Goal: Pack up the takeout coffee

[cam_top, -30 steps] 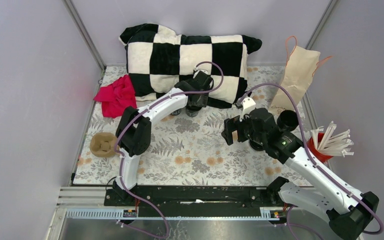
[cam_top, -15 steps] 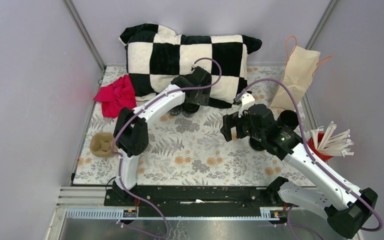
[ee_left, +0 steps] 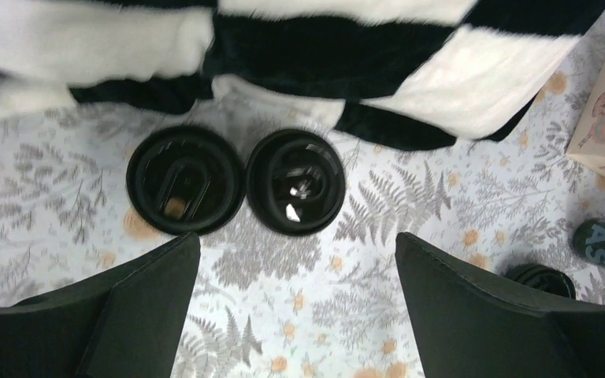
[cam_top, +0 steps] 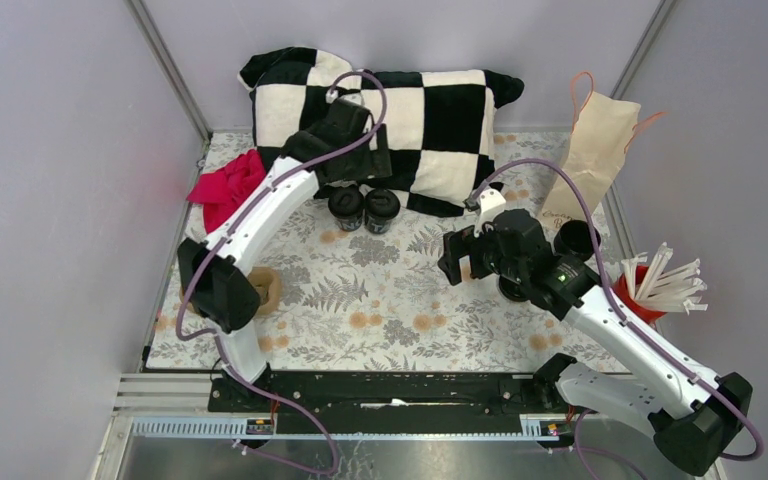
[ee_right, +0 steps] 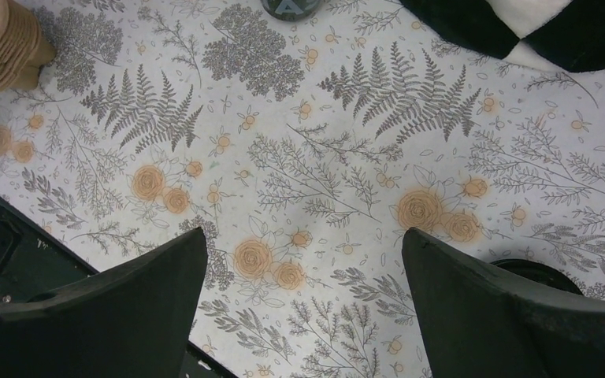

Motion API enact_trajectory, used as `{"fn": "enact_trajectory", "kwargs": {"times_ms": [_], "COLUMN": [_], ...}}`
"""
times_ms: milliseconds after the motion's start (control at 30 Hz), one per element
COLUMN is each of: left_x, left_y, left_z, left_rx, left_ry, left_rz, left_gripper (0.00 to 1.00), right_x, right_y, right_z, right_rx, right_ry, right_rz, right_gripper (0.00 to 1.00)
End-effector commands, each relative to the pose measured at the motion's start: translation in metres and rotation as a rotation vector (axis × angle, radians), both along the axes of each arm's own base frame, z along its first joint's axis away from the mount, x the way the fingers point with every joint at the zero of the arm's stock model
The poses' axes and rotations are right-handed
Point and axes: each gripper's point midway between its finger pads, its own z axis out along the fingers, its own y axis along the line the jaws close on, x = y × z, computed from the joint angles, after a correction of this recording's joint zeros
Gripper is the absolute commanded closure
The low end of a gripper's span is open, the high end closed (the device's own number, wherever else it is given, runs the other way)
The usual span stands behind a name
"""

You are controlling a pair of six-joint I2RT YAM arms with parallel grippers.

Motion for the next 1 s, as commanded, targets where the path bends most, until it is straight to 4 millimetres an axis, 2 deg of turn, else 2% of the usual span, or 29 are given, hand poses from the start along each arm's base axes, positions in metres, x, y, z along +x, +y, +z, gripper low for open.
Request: {"fn": "enact_trajectory", "kwargs": {"times_ms": [0,167,267,367,433,533,600,700,800,967], "left_x": [-0.029,-0.059,-0.081,-0.113,-0.133,-0.156,-0.168,-0.177,-0.178,-0.179], "left_y": [0.031,0.080,0.126,0.180,0.207,0.235,0.247,0.259,0.272,0.277], "left_z": [0.025,0.018,0.001,-0.014,-0.026,-0.052,-0.067,-0.080,-0.093,-0.124], "left_rx": [-0.115,-0.184,-0.163,-0.098,-0.132,-0.230,-0.302,-0.395,-0.426,-0.476], "left_ry": [0.009,0.059,0.142,0.262,0.347,0.463,0.524,0.548,0.532,0.610], "left_rz": [0.072,0.197,0.351,0.557,0.668,0.813,0.910,1.040,1.160,1.284], "left_gripper": [0.04,0.05,0.10,0.16,0.20,0.30,0.35,0.35,0.36,0.40], "right_x": [-0.002,-0.003,-0.007,-0.012,-0.015,-0.018,-0.020,-0.024,-0.024,-0.024], "right_y": [0.009,0.011,0.014,0.018,0.018,0.016,0.017,0.018,0.016,0.017], "right_z": [0.001,-0.006,-0.009,-0.013,-0.016,-0.019,-0.023,-0.028,-0.029,-0.028], "right_rx": [0.044,0.028,0.032,0.041,0.039,0.036,0.035,0.034,0.005,-0.008], "right_ry": [-0.003,0.009,0.028,0.043,0.045,0.035,0.035,0.032,0.011,-0.003], "right_rz": [0.029,0.054,0.082,0.111,0.129,0.138,0.144,0.159,0.170,0.179], "right_gripper": [0.00,0.00,0.00,0.00,0.00,0.00,0.00,0.00,0.00,0.00]}}
